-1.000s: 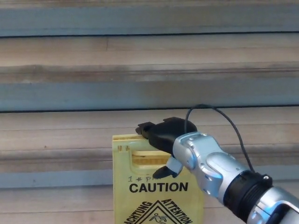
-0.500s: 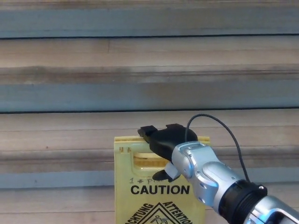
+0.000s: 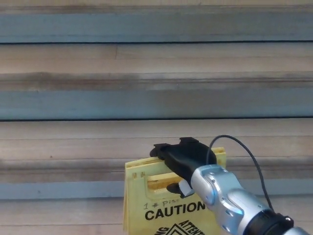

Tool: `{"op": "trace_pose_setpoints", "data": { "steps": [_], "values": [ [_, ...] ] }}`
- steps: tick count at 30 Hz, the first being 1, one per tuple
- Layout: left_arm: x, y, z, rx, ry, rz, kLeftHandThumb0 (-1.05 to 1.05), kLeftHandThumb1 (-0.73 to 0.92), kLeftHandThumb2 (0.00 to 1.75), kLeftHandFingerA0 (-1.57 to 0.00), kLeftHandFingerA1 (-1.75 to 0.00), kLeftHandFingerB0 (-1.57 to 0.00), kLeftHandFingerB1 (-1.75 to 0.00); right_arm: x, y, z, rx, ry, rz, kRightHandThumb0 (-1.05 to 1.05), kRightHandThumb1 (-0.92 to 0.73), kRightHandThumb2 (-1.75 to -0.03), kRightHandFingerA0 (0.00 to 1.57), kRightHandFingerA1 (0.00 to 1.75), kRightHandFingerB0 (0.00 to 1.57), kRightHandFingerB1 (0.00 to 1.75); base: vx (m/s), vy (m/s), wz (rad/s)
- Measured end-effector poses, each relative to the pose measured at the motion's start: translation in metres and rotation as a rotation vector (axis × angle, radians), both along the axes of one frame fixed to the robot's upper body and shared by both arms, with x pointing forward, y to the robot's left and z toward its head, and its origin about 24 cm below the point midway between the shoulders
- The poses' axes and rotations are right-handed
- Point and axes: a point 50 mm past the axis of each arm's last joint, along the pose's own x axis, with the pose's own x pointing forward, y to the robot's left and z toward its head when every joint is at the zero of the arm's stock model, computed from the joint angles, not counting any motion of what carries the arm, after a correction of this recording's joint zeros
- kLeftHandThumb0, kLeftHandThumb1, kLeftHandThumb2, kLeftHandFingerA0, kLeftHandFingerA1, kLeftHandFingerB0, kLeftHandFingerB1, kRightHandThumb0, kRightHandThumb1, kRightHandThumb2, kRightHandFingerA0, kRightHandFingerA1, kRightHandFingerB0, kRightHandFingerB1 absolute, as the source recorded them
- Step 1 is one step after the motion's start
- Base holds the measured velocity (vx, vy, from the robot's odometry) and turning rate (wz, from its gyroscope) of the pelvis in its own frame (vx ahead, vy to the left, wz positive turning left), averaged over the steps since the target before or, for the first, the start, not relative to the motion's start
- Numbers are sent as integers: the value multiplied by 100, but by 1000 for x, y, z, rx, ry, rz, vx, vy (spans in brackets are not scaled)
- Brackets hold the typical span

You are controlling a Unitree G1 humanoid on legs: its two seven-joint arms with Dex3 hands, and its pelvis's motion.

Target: The robot uses its right hand to pick up a caution sign board kept on the stair and turn around and walk towards a pillar and place the sign against it

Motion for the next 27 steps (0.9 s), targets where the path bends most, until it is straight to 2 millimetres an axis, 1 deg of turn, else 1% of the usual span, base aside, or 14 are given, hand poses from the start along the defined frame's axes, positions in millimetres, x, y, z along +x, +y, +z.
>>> {"op": "trace_pose_setpoints", "data": {
  "steps": [1,3,5,10,11,14,15,19,20,22,23,25,26,27],
  "values": [
    [0,0,0,-2,1,2,-41,42,67,-112,-78,-98,-69,0,-2,-1,1,-14,-3,-18,-53,-66,64,146,33,58,0,0,0],
    [0,0,0,-3,0,4,-40,43,68,-111,-78,-97,-68,-2,-6,-3,-2,-45,-4,-15,-52,-67,67,153,33,57,0,0,0],
    [0,-1,0,-4,-3,2,-39,40,70,-110,-76,-98,-68,-3,-9,-5,-12,-75,3,-17,-52,-65,69,150,34,59,0,0,0],
    [2,-2,-1,-5,-2,-10,-41,40,71,-110,-77,-99,-67,-6,-21,-11,-71,-158,19,-18,-52,-61,67,147,37,57,0,0,0],
    [2,-2,-1,-4,-3,-14,-36,40,71,-110,-76,-97,-68,-7,-23,-12,-76,-167,21,-19,-53,-63,66,148,33,56,0,0,0],
    [3,-3,-1,-5,-2,-21,-35,41,72,-109,-76,-98,-68,-9,-30,-16,-106,-201,28,-19,-50,-63,71,146,37,56,0,0,0],
    [2,-3,-1,-5,-2,-21,-36,41,72,-107,-77,-96,-69,-9,-31,-16,-112,-210,29,-20,-53,-61,71,150,39,55,0,0,0],
    [2,-3,-1,-1,-4,-25,-37,40,73,-106,-78,-97,-68,-10,-41,-18,-145,-255,27,-20,-52,-61,73,153,42,56,0,0,0],
    [2,-3,0,2,-6,-26,-32,41,72,-105,-77,-97,-67,-10,-43,-19,-149,-264,24,-21,-52,-64,87,171,52,68,0,0,0],
    [2,-2,0,5,-8,-28,-32,41,72,-105,-77,-97,-67,-11,-46,-20,-152,-286,18,-21,-52,-64,87,171,52,68,0,0,0],
    [2,-3,0,4,-5,-27,-32,40,74,-104,-77,-97,-67,-12,-48,-20,-150,-298,14,-26,-52,-62,95,172,66,81,0,0,0],
    [1,-3,-1,5,-4,-28,-32,40,74,-104,-77,-97,-67,-15,-54,-22,-147,-329,7,-26,-52,-62,95,172,66,81,0,0,0],
    [1,-3,-1,5,-5,-28,-35,39,75,-109,-77,-100,-68,-16,-55,-23,-146,-340,5,-43,-40,-87,127,141,79,86,0,0,0],
    [1,-3,-1,6,-6,-29,-35,39,76,-109,-77,-100,-67,-17,-57,-23,-143,-349,4,-42,-40,-89,126,138,83,87,0,0,0]
  ]
}}
